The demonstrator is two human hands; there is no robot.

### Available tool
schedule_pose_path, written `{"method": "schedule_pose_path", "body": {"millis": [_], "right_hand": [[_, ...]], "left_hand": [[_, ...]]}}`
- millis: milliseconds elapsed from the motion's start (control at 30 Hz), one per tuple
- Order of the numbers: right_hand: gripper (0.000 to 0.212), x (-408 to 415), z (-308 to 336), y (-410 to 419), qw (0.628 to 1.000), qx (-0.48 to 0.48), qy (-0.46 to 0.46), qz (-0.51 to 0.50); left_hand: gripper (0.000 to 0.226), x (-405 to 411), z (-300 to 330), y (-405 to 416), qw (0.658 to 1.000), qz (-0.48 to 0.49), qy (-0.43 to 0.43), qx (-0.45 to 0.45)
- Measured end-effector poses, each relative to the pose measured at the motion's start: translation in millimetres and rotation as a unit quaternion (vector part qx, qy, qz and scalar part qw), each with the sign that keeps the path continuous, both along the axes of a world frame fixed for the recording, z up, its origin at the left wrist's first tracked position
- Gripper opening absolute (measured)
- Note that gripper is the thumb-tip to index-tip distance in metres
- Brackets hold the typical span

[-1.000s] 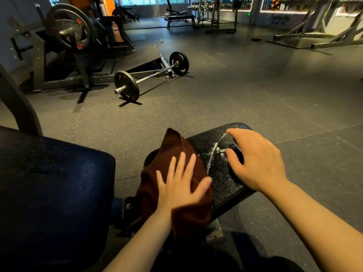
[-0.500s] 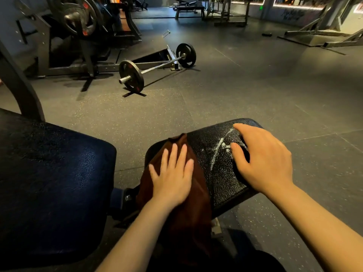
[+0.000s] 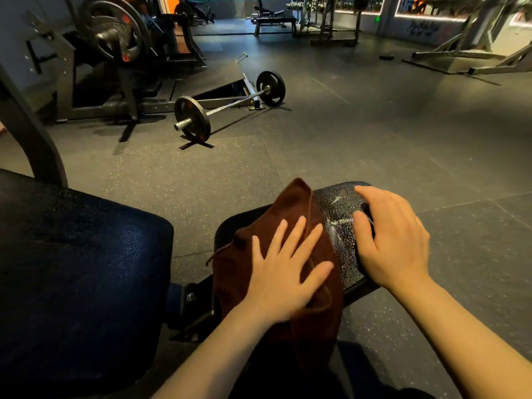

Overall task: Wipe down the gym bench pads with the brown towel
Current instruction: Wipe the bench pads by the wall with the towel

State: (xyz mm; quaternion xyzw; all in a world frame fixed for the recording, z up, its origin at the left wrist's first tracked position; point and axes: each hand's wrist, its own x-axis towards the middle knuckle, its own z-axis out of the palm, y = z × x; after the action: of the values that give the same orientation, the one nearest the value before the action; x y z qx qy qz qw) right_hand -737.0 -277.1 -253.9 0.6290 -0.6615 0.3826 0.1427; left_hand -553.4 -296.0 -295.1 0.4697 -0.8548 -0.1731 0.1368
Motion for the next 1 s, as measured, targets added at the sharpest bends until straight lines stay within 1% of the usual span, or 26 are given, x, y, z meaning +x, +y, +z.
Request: {"method": "schedule_pose_path", "body": {"millis": [133,233,300,367,400,467,533,600,700,833,933,967,1000], "right_hand": [[0.041,5,0,0,1.0,-0.001,-0.022,-0.014],[0.044,6,-3,0,0.998,-0.028,-0.047,-0.029],[0.044,6,-4,0,0.997,-0.055,-0.057,-0.024],[0.042,4,-6,0,0.995,-0.079,-0.058,-0.011],[0.042,3,-7,0,0.994,-0.088,-0.057,-0.005],[0.042,2,-9,-1,0.993,-0.1,-0.064,0.004],[0.043,1,-9,-1,0.991,-0.103,-0.08,0.009],[0.043,0,-10,-1,0.991,-0.109,-0.08,0.013],[0.042,-2,-10,1,0.991,-0.108,-0.075,0.013],[0.043,0,-8,1,0.992,-0.095,-0.087,-0.007],[0.042,2,-5,2,0.994,-0.056,-0.087,-0.025],[0.042,2,-5,2,0.997,-0.039,-0.068,-0.026],[0.041,1,-5,3,0.999,-0.028,-0.03,-0.013]], "left_hand": [[0.075,36,-15,30,0.996,0.07,-0.033,0.039],[0.077,22,-7,24,0.994,0.086,-0.031,0.054],[0.08,-3,1,10,0.995,0.083,-0.027,0.044],[0.082,-35,14,-9,0.997,0.064,-0.027,0.015],[0.078,-51,21,-19,0.999,0.043,-0.033,0.003],[0.06,-79,31,-38,0.998,-0.018,-0.059,-0.027],[0.056,-95,35,-53,0.993,-0.073,-0.07,-0.065],[0.055,-98,35,-61,0.991,-0.094,-0.066,-0.076],[0.055,-88,33,-53,0.993,-0.097,-0.033,-0.06],[0.071,-52,19,-35,0.998,-0.054,0.028,-0.032],[0.072,-11,1,-31,1.0,0.001,0.01,-0.002],[0.071,4,-3,-31,1.0,0.022,0.001,0.012],[0.068,17,-7,-31,0.999,0.041,-0.006,0.028]]}}
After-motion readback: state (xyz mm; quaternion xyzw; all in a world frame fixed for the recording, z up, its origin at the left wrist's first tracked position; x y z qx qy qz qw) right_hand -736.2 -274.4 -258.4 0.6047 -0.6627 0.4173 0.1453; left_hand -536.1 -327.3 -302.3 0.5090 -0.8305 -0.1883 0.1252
